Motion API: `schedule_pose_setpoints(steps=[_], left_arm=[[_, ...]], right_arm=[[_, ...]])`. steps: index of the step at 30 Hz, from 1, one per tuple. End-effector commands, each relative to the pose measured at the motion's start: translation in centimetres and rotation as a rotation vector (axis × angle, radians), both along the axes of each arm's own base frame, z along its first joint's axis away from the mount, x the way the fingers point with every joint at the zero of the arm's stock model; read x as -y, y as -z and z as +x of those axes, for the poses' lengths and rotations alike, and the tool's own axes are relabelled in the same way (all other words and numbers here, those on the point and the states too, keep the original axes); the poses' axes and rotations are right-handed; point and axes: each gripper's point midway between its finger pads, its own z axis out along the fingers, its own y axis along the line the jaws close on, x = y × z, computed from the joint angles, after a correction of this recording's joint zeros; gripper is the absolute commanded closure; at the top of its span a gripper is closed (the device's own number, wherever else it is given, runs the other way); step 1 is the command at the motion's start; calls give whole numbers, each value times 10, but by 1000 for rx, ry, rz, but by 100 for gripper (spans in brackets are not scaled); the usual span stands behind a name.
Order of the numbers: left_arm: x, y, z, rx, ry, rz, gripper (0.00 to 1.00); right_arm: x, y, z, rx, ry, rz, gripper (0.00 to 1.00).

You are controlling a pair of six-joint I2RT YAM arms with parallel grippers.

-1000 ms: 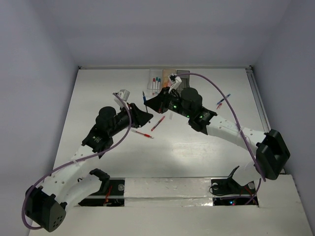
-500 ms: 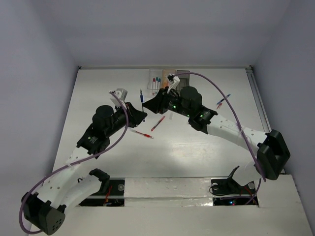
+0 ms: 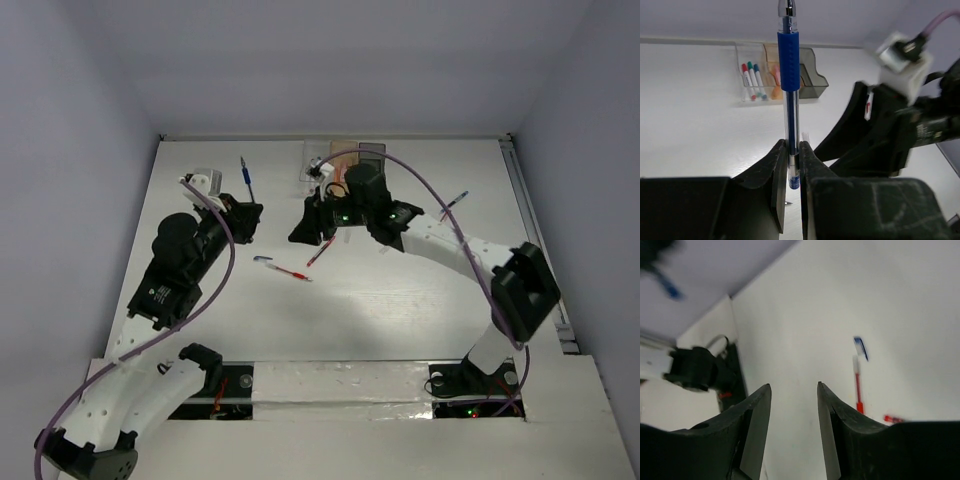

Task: Sort the stationery into containers
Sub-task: Pick up the pen cap from the center of the board.

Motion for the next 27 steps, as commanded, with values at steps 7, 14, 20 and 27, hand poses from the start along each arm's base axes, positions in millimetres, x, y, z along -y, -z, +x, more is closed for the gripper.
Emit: schedule_pose_setpoints(steps=[7, 14, 20, 27], left_arm=[[-7, -102, -27, 228, 37, -142, 100], [-5, -85, -21, 230, 40, -109, 100], [-8, -81, -21, 240, 29, -87, 100], [-9, -75, -19, 234, 24, -77, 100]], right_arm=[[-43, 98, 33, 32, -110, -278, 38], [-79, 149, 53, 117, -104, -460, 32], [-97, 174, 65, 175, -106, -562, 32], [-114, 198, 69, 246, -103, -668, 33]])
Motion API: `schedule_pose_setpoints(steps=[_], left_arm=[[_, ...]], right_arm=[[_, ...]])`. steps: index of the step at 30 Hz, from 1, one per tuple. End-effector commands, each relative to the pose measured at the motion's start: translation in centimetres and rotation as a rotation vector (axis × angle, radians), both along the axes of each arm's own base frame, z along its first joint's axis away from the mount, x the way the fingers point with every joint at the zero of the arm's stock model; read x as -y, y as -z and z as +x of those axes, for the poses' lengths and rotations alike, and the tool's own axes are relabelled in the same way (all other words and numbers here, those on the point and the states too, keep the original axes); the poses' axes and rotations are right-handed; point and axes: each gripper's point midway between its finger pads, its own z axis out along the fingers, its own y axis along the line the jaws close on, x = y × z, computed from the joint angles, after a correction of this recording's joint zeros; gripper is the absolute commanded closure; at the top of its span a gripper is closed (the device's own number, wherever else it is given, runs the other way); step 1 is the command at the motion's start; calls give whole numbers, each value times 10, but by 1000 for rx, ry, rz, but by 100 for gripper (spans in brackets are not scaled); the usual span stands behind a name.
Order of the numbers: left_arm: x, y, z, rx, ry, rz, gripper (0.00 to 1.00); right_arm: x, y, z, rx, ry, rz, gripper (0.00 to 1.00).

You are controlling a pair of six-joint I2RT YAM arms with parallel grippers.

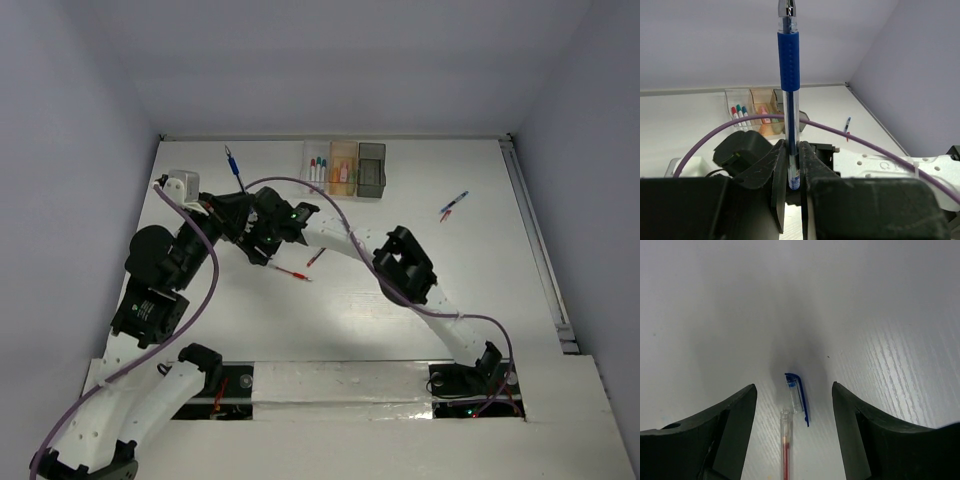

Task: Sort the stationery into containers
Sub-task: Pick up the pen cap from the center of the board.

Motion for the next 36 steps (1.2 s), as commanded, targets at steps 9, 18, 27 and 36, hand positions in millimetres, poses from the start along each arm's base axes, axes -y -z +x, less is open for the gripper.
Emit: schedule_pose_setpoints(steps=[9, 18, 27, 36], left_arm=[[0, -14, -1, 68, 9, -8, 100], [1, -11, 0, 59, 10, -4, 100], [0, 4, 12, 21, -7, 16, 100], [9, 17, 20, -25, 25, 1, 100]], right_arm=[[10, 28, 16, 130, 46, -167, 47], [23, 49, 26, 161, 107, -235, 76], [34, 51, 57, 247, 264, -251, 100], [51, -69, 101, 219, 551, 201, 100]])
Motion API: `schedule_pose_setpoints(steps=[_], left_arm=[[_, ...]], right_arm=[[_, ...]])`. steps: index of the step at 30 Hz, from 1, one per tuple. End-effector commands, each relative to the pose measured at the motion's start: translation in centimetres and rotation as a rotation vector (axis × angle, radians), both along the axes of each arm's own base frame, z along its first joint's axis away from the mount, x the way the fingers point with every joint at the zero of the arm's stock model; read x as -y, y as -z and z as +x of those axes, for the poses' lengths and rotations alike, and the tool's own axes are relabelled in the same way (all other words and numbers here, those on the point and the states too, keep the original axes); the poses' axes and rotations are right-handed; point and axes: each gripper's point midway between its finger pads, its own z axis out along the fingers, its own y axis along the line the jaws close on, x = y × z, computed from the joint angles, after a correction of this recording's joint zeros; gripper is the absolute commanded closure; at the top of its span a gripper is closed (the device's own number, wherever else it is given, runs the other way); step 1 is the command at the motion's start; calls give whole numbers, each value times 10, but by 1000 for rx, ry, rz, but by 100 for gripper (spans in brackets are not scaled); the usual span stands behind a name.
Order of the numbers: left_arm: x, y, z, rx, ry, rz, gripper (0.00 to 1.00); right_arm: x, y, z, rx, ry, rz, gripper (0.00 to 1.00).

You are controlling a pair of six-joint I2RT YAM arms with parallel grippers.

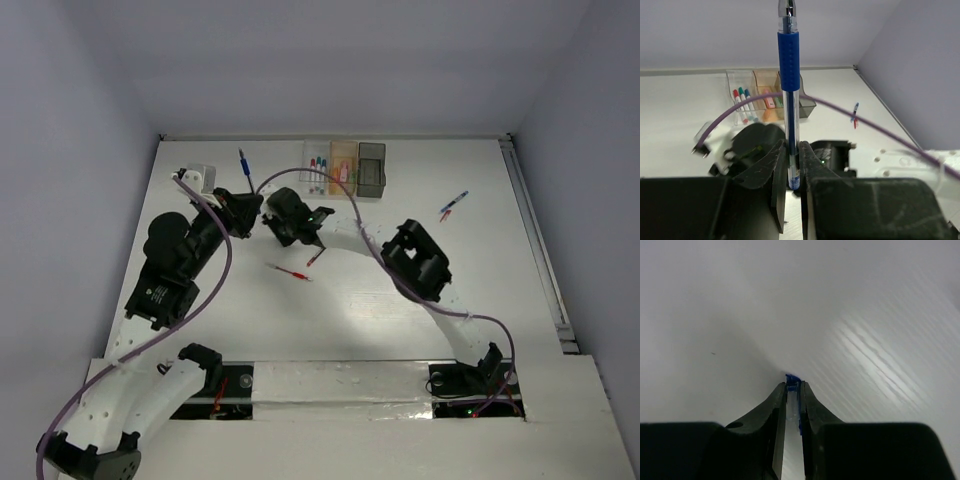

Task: Sort the stationery into containers
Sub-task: Pick up the pen cap from the center of the board, then close the pen cap on the pen.

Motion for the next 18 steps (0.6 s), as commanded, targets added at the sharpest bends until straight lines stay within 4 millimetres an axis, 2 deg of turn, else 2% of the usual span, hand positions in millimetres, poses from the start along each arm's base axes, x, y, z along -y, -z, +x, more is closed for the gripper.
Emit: schedule_pose_setpoints(steps=[1, 2, 3, 4, 5, 6, 7, 8, 9, 10, 11, 12, 13, 14, 15, 16, 17, 18], left_arm=[[8, -10, 0, 37, 40, -51, 100], [12, -8, -1, 27, 68, -57, 100], [15, -7, -2, 21, 84, -65, 100], [19, -3, -3, 5, 100, -82, 100], [24, 1, -6, -7, 132, -89, 100], [27, 5, -7, -17, 148, -98, 100], [31, 13, -8, -39, 172, -118, 100], [38, 18, -13, -52, 221, -126, 100], [43, 29, -15, -78, 244, -147, 100], [46, 38, -17, -98, 265, -141, 100], [49, 38, -19, -97, 289, -166, 100], [54, 43, -24, -108, 330, -172, 100], [57, 52, -26, -116, 350, -177, 100], [61, 57, -30, -129, 382, -177, 100], [63, 61, -31, -137, 396, -171, 100], [64, 68, -32, -160, 404, -158, 100], [64, 73, -32, -175, 405, -144, 100], [63, 76, -31, -178, 400, -124, 100]], right_arm=[[21, -83, 34, 70, 148, 283, 100], [18, -99, 32, 80, 153, 353, 100], [24, -133, 32, 114, 154, 421, 100], [25, -142, 26, 109, 152, 454, 100], [36, -137, 23, 105, 165, 460, 100], [40, -144, 19, 110, 167, 476, 100], [47, -169, 12, 129, 171, 522, 100], [54, -178, 13, 144, 180, 552, 100], [63, -185, 3, 138, 189, 575, 100], [70, -173, 5, 125, 203, 554, 100], [82, -196, 5, 135, 226, 610, 100], [91, -191, 0, 112, 242, 618, 100], [95, -200, -4, 98, 236, 658, 100], [99, -230, -13, 113, 235, 742, 100], [109, -230, -13, 109, 255, 758, 100], [112, -241, -17, 119, 255, 788, 100], [118, -267, -24, 143, 248, 848, 100], [120, -277, -28, 147, 247, 878, 100]])
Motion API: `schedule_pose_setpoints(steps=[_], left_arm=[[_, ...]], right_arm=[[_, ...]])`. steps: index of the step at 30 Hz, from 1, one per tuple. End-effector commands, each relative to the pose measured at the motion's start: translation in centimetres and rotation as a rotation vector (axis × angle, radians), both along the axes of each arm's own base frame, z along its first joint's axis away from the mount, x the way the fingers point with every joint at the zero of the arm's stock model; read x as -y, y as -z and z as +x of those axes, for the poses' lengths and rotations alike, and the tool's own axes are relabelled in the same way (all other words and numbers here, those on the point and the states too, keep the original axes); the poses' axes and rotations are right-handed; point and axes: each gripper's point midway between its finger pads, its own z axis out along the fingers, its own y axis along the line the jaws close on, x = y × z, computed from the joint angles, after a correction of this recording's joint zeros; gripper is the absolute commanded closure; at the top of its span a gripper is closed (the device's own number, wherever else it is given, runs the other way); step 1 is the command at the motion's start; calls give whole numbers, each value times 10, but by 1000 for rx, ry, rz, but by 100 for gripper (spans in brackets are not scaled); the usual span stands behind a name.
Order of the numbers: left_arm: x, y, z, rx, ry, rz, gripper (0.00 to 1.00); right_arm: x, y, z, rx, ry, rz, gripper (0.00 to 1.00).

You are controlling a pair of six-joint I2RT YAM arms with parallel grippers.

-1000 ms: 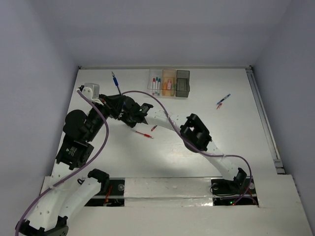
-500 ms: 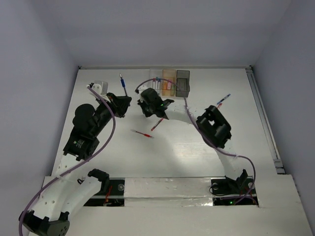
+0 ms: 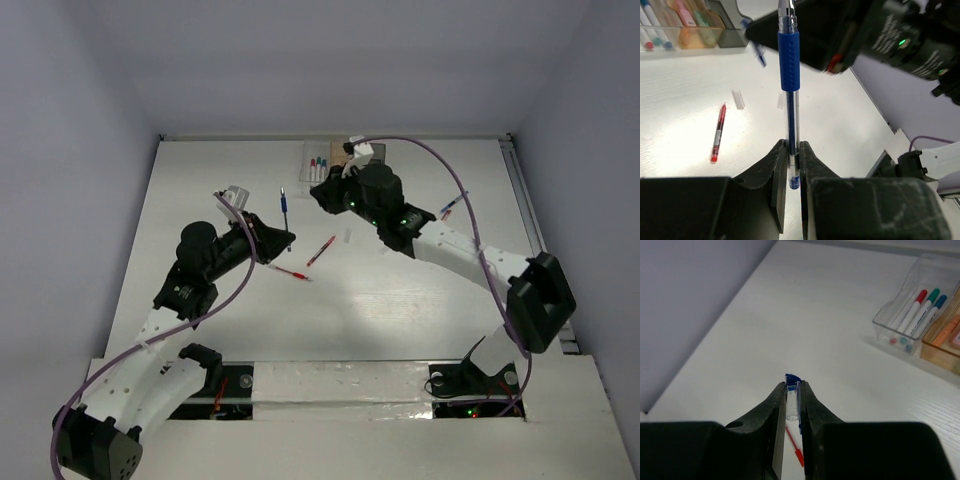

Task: Sort the stationery into containers
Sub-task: Close the pen cap on the pen.

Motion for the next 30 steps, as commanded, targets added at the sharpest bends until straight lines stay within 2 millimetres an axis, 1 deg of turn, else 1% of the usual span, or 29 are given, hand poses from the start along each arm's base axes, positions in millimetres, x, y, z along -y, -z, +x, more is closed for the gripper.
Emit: schedule_pose_setpoints(steps=[1, 2, 3, 4, 7, 8, 10, 12, 13, 14, 15, 16, 17, 18, 20, 22, 24, 26, 30], left_arm=[[8, -18, -7, 68, 74, -20, 100], [8, -18, -7, 70, 75, -17, 100], [7, -18, -7, 74, 76, -11, 100], [7, -18, -7, 77, 76, -9, 100], [11, -16, -10, 72, 102, -8, 100], [13, -15, -9, 63, 107, -6, 100], [15, -13, -10, 56, 127, -5, 100], [17, -13, -11, 55, 145, -7, 100], [18, -12, -11, 52, 148, -6, 100], [19, -12, -10, 53, 152, -5, 100], [19, -12, -11, 51, 158, -4, 100], [20, -13, -11, 52, 159, -6, 100], [20, -14, -11, 57, 161, -8, 100], [20, -14, -11, 57, 161, -9, 100], [20, -15, -12, 61, 164, -11, 100], [20, -16, -12, 62, 163, -14, 100], [20, -15, -12, 61, 166, -15, 100], [21, -15, -12, 57, 167, -18, 100], [21, -15, -12, 53, 170, -21, 100]], right_arm=[[9, -67, -10, 70, 10, 225, 100], [11, -79, -12, 84, 17, 270, 100], [17, -95, -17, 107, 24, 307, 100], [22, -101, -17, 115, 43, 329, 100], [23, -119, -21, 132, 38, 395, 100], [20, -126, -23, 134, 18, 422, 100], [14, -129, -25, 129, -12, 437, 100], [4, -139, -32, 143, -43, 463, 100], [3, -142, -31, 148, -44, 470, 100], [-2, -144, -33, 152, -56, 479, 100], [-9, -146, -41, 155, -95, 482, 100], [-9, -148, -40, 162, -91, 485, 100], [-14, -147, -43, 161, -101, 484, 100], [-15, -146, -42, 163, -103, 484, 100], [-22, -146, -50, 166, -130, 492, 100], [-26, -142, -52, 162, -134, 489, 100], [-28, -140, -50, 159, -132, 486, 100], [-32, -137, -53, 153, -142, 486, 100], [-30, -135, -52, 160, -133, 480, 100]])
